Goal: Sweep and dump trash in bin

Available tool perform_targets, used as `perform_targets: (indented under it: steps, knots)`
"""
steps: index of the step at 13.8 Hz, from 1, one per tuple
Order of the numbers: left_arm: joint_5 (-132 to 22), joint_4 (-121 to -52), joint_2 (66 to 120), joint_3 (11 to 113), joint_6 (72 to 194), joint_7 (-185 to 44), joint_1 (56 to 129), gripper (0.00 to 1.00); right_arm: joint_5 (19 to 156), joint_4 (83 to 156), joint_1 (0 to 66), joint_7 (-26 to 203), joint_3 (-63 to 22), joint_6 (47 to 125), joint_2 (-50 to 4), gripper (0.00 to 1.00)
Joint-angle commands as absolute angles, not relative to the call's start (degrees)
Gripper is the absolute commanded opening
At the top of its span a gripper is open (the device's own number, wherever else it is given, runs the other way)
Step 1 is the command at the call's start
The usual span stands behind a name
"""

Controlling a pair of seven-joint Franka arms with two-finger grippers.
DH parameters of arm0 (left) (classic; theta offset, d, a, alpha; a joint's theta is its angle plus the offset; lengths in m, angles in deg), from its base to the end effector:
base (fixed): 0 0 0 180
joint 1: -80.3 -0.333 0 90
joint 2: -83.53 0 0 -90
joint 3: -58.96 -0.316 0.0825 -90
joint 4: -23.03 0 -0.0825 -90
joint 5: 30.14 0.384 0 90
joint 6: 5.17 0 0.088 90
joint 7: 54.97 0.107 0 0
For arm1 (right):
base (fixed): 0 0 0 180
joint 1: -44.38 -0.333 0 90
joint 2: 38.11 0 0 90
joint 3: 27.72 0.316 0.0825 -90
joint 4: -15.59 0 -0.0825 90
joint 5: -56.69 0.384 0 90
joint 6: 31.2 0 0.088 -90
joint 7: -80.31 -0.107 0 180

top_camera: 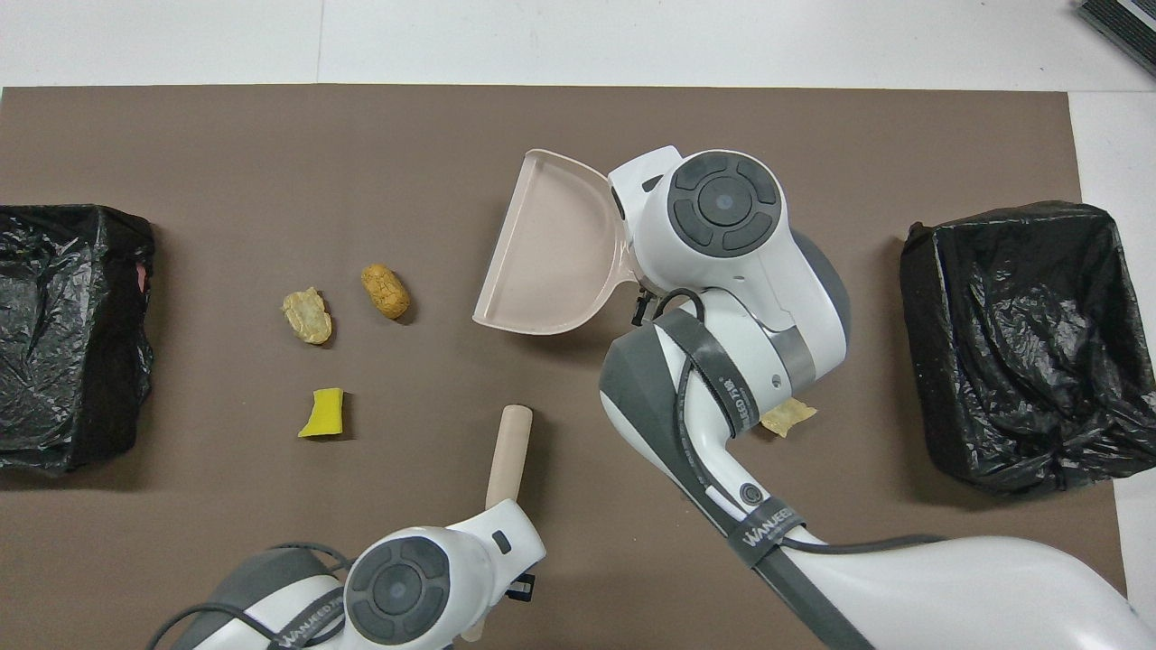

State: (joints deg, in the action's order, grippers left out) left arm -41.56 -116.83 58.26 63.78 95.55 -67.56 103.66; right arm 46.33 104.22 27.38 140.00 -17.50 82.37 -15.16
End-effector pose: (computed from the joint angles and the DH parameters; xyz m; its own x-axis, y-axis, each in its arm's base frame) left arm 0.3298 -0.1977 0.4446 0.9419 -0.2019 -0.2686 -0.1846 -0.9788 0.0882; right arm 0.6152 0.2858 0.4272 0.0030 0.9978 -0.0658 0.9965 0.0025 0.0839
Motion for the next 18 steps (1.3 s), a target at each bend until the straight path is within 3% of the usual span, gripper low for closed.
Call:
perform_targets:
  steps: [1,5,8,11,14,18]
  knots:
    - [-40.34,-115.32,56.46,64.49,89.85,-65.77,92.30,0.00,42.03,103.21,26.37,145.43,-16.73,81.74,-12.28,0.00]
    - [-38.75,-115.75,56.46,64.84,90.37,-70.25,79.02,0.00,39.56,103.22,24.69,146.14,-16.73,81.65,-10.08,0.00]
    - [-38.75,-117.58,56.29,64.84,90.89,-71.31,73.46,0.00,39.02,103.30,22.84,144.91,-16.73,82.09,-9.20,0.00]
    - [-38.75,-121.09,56.55,65.19,93.61,-75.87,74.58,0.00,39.98,103.13,22.93,143.50,-16.73,82.97,-8.84,0.00]
    - [-38.75,-124.97,57.77,65.28,98.61,-79.31,81.25,0.00,40.16,102.52,23.02,142.97,-16.73,81.92,-8.31,0.00]
    - [-40.41,-124.54,63.48,65.28,106.52,-81.16,90.65,0.00,41.12,101.90,23.11,138.59,-16.64,77.87,-8.23,0.00]
